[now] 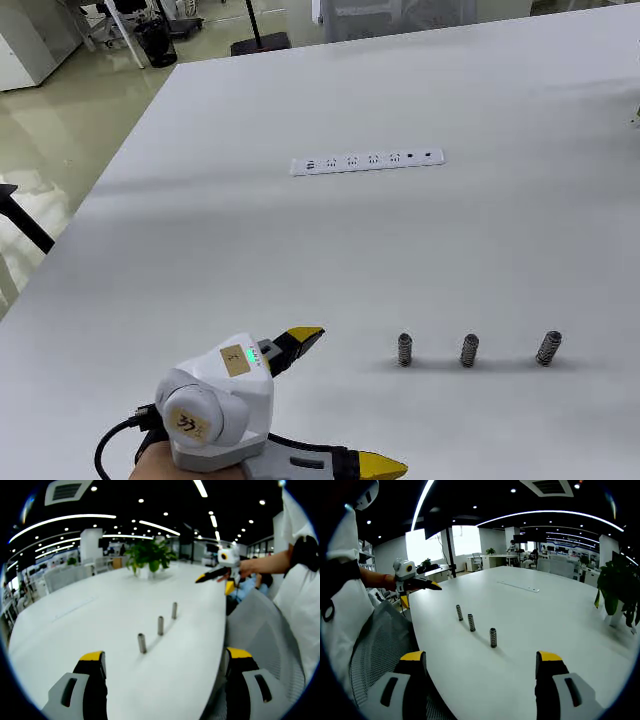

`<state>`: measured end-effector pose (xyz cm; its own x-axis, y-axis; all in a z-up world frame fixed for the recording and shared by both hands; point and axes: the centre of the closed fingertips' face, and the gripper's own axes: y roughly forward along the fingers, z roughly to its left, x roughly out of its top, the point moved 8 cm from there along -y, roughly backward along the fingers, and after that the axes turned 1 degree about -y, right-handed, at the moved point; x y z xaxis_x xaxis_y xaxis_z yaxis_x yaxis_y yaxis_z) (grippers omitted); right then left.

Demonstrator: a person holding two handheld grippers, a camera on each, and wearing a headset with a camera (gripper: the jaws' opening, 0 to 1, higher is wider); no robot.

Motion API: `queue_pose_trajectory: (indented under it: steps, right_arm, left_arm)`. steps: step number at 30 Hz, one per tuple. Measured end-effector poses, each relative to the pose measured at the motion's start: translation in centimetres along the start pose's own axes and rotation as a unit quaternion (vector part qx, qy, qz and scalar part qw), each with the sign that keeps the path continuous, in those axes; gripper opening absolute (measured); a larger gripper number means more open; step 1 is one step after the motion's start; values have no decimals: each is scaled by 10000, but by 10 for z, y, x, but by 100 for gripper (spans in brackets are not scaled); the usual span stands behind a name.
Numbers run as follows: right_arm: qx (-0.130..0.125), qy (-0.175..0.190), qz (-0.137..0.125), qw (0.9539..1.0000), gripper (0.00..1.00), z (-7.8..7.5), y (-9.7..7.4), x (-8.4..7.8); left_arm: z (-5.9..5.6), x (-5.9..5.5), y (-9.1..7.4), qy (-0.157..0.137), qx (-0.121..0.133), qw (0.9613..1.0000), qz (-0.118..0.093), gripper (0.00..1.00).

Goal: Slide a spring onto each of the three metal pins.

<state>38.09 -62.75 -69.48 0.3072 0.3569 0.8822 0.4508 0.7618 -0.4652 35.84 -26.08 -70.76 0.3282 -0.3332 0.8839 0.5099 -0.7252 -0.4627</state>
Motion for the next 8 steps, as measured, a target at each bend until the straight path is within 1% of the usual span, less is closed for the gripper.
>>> queue_pose_trajectory:
  steps: [8]
  right_arm:
    - [-3, 16, -11, 10000, 91, 0, -1, -1]
  left_arm:
    - [0, 0, 1, -6, -9, 10000, 8, 100]
